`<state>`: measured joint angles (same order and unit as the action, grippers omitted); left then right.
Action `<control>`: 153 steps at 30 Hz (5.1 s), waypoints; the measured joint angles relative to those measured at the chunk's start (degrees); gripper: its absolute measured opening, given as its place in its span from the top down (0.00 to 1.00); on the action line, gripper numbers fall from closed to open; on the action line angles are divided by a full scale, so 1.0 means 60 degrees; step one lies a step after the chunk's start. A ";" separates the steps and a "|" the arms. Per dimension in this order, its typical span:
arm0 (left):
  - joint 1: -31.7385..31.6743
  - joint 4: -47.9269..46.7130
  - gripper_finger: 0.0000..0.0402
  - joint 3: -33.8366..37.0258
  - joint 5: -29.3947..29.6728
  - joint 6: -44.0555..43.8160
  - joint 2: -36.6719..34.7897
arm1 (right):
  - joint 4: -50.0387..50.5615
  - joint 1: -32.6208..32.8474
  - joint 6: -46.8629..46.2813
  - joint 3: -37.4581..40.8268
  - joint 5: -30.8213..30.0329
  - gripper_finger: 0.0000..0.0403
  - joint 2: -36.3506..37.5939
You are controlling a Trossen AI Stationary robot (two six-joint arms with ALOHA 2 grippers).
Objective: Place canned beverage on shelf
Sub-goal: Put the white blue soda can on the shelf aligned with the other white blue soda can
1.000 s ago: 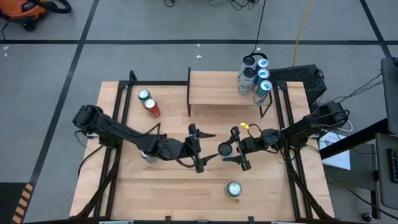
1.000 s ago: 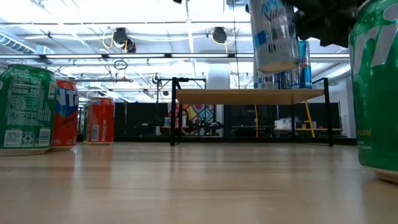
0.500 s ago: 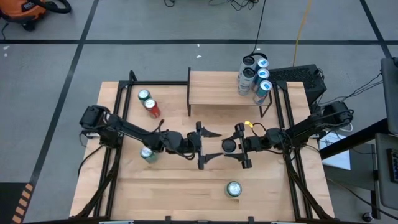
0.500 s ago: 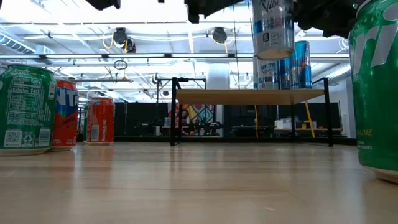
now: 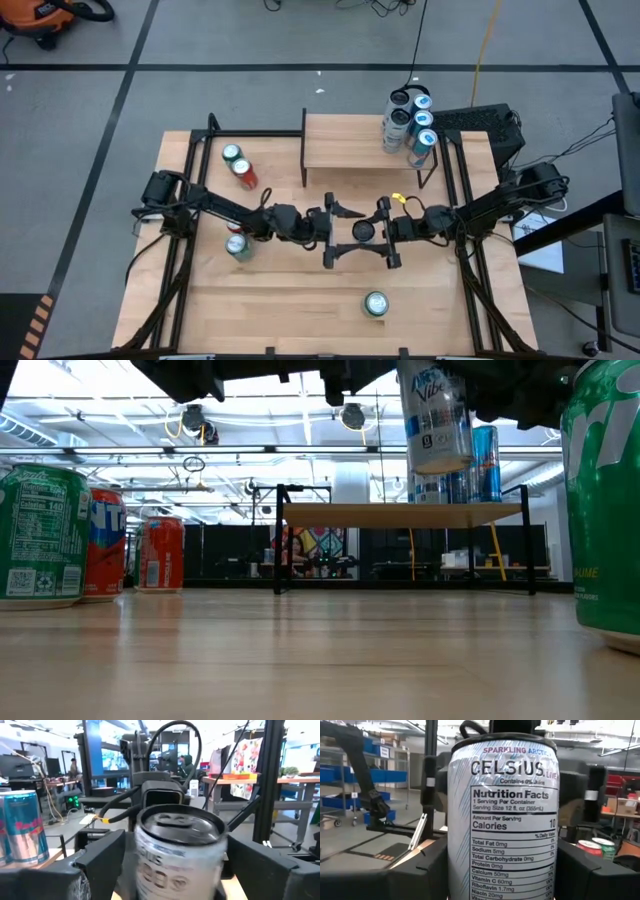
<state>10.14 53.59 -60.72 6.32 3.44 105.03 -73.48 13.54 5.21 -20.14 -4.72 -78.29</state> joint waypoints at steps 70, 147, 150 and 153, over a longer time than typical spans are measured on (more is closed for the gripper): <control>-0.4401 -0.3132 0.44 -0.5981 -0.2632 0.0175 0.2963 | 2.2340 0.2827 -0.9497 -0.5227 -0.7914 0.23 0.5337; -0.4712 -0.5956 0.31 -0.7790 -0.2605 0.0239 0.3482 | 2.2303 0.2827 -0.9256 -0.5231 -0.7685 0.23 0.6071; -0.4670 -0.6413 0.31 -0.7786 -0.2323 0.0500 0.3293 | 2.2299 0.2827 -0.9256 -0.5231 -0.7692 0.23 0.6074; -0.4580 -0.6804 0.31 -0.7786 -0.2147 0.0779 0.3106 | 2.2299 0.2827 -0.9256 -0.5231 -0.7701 0.23 0.6071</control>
<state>-17.34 12.77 -107.44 -6.56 8.11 123.67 60.31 30.50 -50.33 -51.53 -50.93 -41.87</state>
